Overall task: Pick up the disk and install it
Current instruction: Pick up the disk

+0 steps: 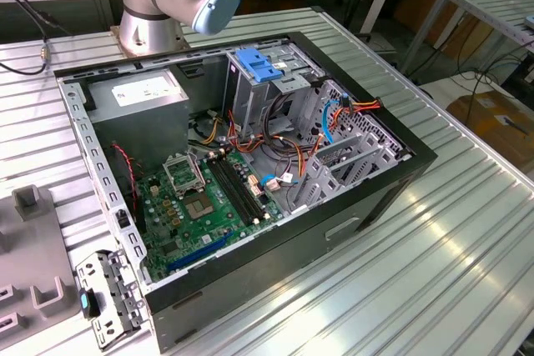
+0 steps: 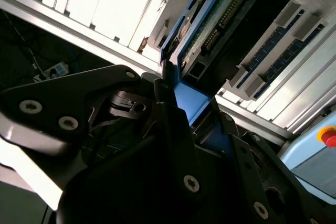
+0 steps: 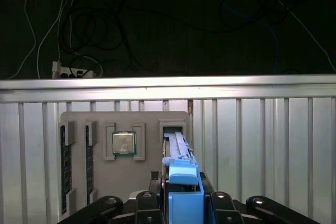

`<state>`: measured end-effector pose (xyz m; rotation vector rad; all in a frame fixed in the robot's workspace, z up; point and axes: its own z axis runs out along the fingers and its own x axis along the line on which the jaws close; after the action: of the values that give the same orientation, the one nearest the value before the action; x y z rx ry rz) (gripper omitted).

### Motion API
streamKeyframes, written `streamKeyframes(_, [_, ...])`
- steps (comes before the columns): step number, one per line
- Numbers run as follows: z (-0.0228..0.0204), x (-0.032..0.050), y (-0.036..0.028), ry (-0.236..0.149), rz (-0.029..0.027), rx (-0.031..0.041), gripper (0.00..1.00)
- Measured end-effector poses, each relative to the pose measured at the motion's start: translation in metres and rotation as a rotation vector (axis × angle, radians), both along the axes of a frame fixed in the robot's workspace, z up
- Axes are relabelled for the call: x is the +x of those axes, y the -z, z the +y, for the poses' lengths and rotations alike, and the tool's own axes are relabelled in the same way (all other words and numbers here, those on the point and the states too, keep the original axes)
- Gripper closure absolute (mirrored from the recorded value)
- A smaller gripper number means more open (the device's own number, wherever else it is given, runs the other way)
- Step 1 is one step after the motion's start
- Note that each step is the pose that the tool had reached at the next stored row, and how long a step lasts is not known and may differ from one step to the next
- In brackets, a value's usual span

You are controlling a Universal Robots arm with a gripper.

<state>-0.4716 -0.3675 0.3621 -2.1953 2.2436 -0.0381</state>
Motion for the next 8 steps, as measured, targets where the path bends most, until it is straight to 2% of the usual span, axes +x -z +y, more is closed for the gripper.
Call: streamKeyframes(8, [0.0,0.0,-0.0018,0.0,0.0,0.0,0.63])
